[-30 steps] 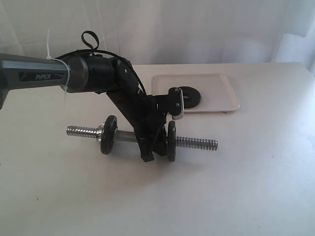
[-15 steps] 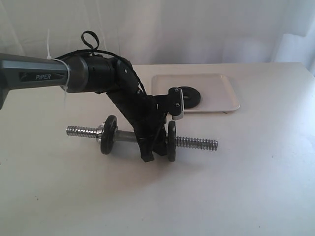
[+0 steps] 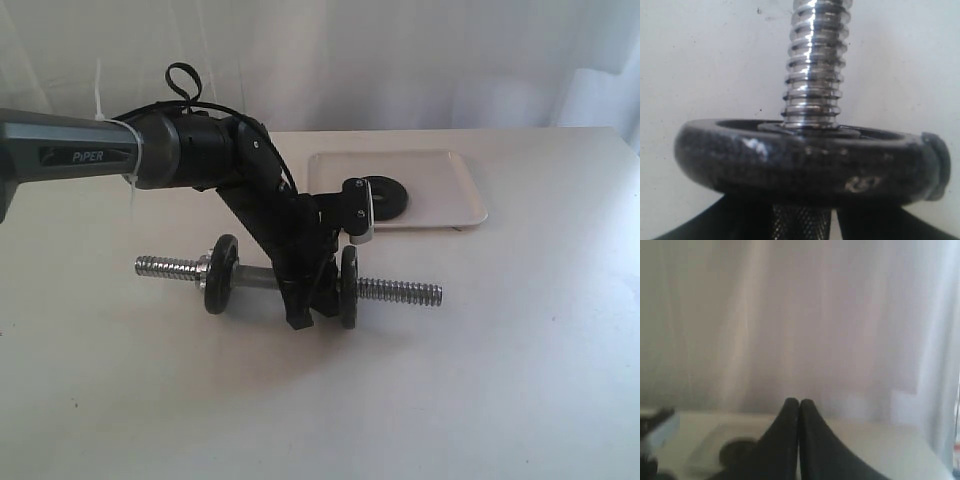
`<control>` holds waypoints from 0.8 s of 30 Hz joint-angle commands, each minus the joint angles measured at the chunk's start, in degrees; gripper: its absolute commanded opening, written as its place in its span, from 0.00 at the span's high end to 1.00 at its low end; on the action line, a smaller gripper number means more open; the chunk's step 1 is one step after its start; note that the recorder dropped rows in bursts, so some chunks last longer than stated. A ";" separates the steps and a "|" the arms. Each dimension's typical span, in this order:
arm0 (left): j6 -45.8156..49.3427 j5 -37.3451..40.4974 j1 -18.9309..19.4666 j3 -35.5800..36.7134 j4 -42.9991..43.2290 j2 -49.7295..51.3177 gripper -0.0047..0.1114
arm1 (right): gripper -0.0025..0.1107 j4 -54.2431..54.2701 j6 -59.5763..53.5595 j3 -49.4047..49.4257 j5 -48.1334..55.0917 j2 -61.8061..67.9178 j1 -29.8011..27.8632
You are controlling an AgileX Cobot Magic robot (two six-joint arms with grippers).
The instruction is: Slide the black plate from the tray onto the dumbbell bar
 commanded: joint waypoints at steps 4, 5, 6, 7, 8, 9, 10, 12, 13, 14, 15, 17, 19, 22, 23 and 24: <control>-0.70 1.34 -0.30 0.17 -0.36 -0.31 0.96 | 0.98 -0.33 1.47 0.07 -23.72 -0.24 -0.11; -0.70 1.34 -0.30 0.17 -0.36 -0.31 0.96 | 0.98 -0.33 4.14 0.07 -24.89 -0.24 -0.11; -0.70 1.34 -0.30 0.17 -0.36 -0.31 0.96 | 0.98 -0.33 7.26 0.07 -25.38 -0.24 -0.11; -0.70 1.34 -0.30 0.17 -0.36 -0.31 0.96 | 0.98 -0.33 11.90 0.07 -25.64 -0.24 -0.11; -0.70 1.34 -0.30 0.17 -0.36 -0.31 0.96 | 0.98 -0.17 14.96 0.07 -26.32 -0.24 -0.11; -0.70 1.34 -0.30 0.17 -0.36 -0.31 0.96 | 0.98 0.12 18.06 0.07 -26.97 -0.24 -0.11; -0.70 1.34 -0.30 0.17 -0.36 -0.31 0.96 | 0.98 0.12 22.23 0.07 -27.21 -0.24 -0.11; -0.70 1.34 -0.30 0.17 -0.36 -0.31 0.96 | 0.98 0.38 24.31 0.07 -26.96 -0.24 -0.11; -0.70 1.34 -0.30 0.17 -0.36 -0.31 0.96 | 0.98 0.50 24.31 0.07 -26.82 -0.24 -0.11; -0.70 1.34 -0.30 0.17 -0.36 -0.31 0.96 | 0.98 0.50 24.31 0.07 -26.73 -0.24 -0.11; -0.70 1.34 -0.30 0.17 -0.36 -0.31 0.96 | 0.98 1.42 23.68 0.07 -26.94 -0.24 -0.11; -0.70 1.34 -0.30 0.17 -0.36 -0.31 0.96 | 0.98 4.75 23.44 -0.90 -27.06 0.08 -0.11; -0.70 1.34 -0.30 0.17 -0.36 -0.31 0.96 | 0.98 6.54 23.44 -3.56 -27.47 2.87 -0.11; -0.70 1.34 -0.30 0.17 -0.36 -0.31 0.96 | 0.98 5.80 23.84 -9.42 -28.65 9.74 -0.11; -0.70 1.34 -0.30 0.17 -0.36 -0.31 0.96 | 0.98 4.76 23.82 -11.84 -28.65 12.67 -0.11; -0.70 1.34 -0.30 0.17 -0.36 -0.31 0.96 | 0.98 3.91 23.82 -14.37 -28.65 15.75 -0.11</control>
